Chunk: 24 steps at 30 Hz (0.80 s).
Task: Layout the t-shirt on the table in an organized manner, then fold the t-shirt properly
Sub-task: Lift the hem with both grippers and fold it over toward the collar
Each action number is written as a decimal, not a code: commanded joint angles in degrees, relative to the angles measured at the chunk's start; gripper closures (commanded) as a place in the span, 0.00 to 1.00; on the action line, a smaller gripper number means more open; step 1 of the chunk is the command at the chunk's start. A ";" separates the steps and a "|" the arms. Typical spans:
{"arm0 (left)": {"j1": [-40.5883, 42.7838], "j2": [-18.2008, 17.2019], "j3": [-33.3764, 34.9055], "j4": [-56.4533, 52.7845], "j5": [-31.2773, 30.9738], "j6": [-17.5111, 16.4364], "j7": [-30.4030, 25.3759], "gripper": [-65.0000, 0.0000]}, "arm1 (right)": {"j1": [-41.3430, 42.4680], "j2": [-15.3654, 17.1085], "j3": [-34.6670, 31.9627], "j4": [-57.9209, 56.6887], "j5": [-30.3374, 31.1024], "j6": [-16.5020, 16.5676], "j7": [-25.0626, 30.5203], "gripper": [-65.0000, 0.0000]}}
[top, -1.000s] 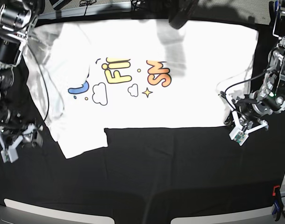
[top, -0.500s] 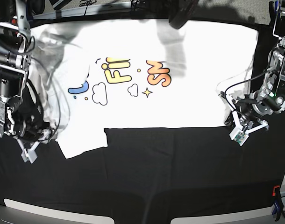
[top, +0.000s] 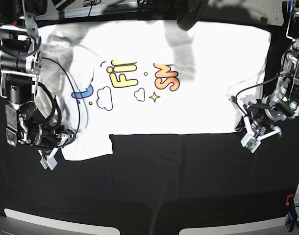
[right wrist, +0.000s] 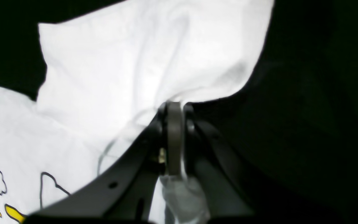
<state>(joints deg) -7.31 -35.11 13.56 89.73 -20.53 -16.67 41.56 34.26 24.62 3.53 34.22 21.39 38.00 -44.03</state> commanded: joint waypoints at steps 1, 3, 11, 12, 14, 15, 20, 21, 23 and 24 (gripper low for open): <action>-1.25 -0.94 -0.44 1.01 -0.09 0.44 -1.31 1.00 | 1.77 1.07 0.22 1.46 0.24 0.57 0.04 1.00; -1.25 -0.94 -0.44 1.01 -0.09 0.44 -1.31 1.00 | 1.75 1.07 0.20 2.67 0.07 0.59 -0.61 1.00; -1.25 -0.94 -0.44 1.01 -0.04 0.44 -1.09 1.00 | 0.31 1.09 0.22 11.32 1.99 2.00 -4.50 1.00; -1.25 -0.94 -0.44 1.01 -0.04 0.44 -1.03 1.00 | -0.61 1.07 0.22 13.22 2.62 2.00 -4.50 1.00; -1.25 -0.94 -0.44 1.01 0.09 0.42 -0.98 1.00 | -3.08 1.07 0.22 17.40 3.52 2.00 -4.50 1.00; -1.25 -0.94 -0.44 1.01 0.13 0.42 -0.90 1.00 | -4.46 1.05 0.22 19.65 3.56 2.00 -4.50 1.00; -1.22 -0.94 -0.44 1.03 0.13 0.42 -0.48 1.00 | -13.22 1.07 0.22 31.71 3.52 2.00 -5.05 1.00; -1.16 -0.94 -0.44 1.11 0.13 0.42 -0.15 1.00 | -15.30 1.07 0.22 34.45 3.50 2.00 -5.16 1.00; -0.92 -0.96 -0.44 1.70 0.35 0.42 0.68 1.00 | -19.61 1.07 0.26 39.89 3.54 2.00 -5.88 1.00; -0.61 -0.96 -0.44 2.34 1.42 0.42 0.83 1.00 | -21.75 1.07 0.26 42.58 3.85 2.00 -6.71 1.00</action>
<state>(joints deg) -6.83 -35.16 13.56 90.94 -18.74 -16.69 43.57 11.07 24.75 3.42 76.03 24.12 39.48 -51.27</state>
